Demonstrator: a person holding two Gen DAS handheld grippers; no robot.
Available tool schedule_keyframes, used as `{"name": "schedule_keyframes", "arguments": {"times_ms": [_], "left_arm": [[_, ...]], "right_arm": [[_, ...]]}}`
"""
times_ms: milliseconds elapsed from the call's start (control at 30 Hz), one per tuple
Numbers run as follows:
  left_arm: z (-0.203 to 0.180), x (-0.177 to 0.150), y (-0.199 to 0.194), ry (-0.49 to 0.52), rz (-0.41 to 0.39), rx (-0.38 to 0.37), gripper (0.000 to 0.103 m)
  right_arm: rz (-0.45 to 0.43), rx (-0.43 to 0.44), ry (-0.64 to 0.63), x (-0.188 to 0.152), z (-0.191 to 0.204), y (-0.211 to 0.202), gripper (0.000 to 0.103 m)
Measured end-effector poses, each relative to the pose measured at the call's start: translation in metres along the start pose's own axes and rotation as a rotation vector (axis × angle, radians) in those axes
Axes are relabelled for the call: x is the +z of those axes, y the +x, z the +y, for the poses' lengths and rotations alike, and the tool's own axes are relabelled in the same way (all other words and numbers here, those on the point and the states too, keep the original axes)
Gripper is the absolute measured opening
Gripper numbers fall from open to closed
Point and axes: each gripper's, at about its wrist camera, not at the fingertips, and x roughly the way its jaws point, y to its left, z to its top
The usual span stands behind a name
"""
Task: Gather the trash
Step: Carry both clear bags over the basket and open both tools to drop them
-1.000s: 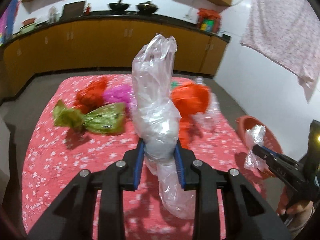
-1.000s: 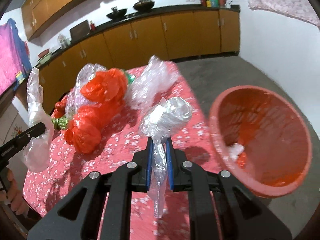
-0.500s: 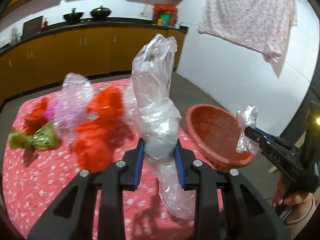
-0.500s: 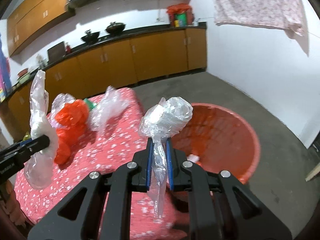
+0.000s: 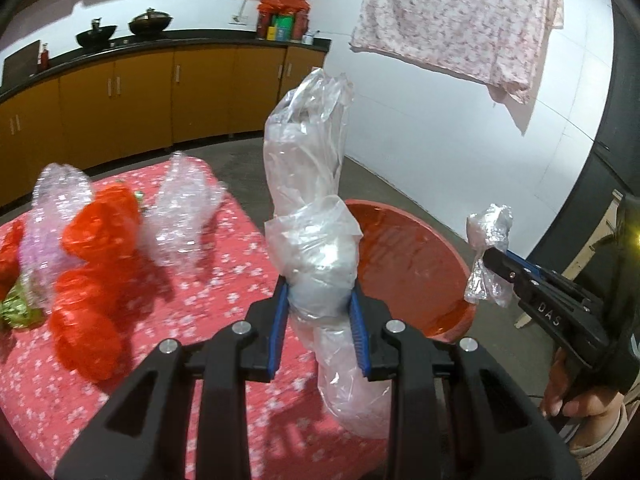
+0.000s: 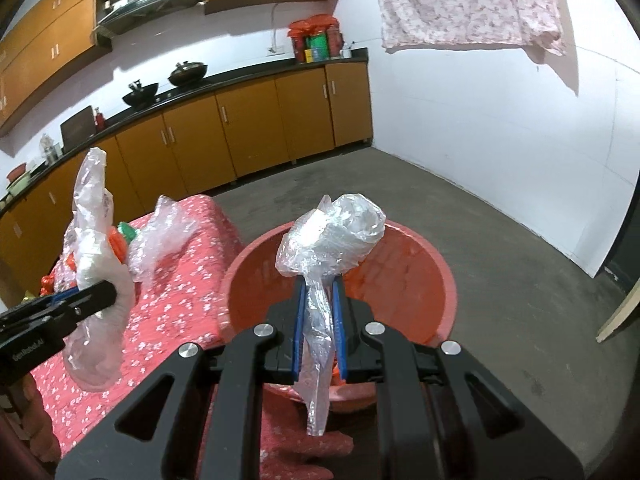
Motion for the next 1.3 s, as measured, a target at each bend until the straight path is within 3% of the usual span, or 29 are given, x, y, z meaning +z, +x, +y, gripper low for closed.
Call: {"name": "schedule_keyframes", "arguments": {"times_ms": [567,1067,1133,1200,1300], "left_arm": [[-0.035,0.014,0.071,0.029,0.061,-0.099,0.029],[-0.041,0.016,0.122,0.015,0.141,-0.108,0.032],[-0.040,0.015,0.126,0.007,0.152,-0.101,0.035],[-0.037,0.014,0.129,-0.002,0.165,-0.106,0.041],[-0.034,0.013,0.131,-0.011,0.174,-0.110,0.050]], "right_arm": [[-0.003,-0.014,0.028,0.002,-0.016,0.020,0.013],[-0.023,-0.010,0.069,0.011,-0.032,0.042,0.014],[-0.024,-0.005,0.084,0.014,-0.035,0.043,0.017],[-0.019,0.008,0.099,0.014,-0.038,0.045,0.029],[-0.012,0.020,0.132,0.012,-0.042,0.046,0.037]]}}
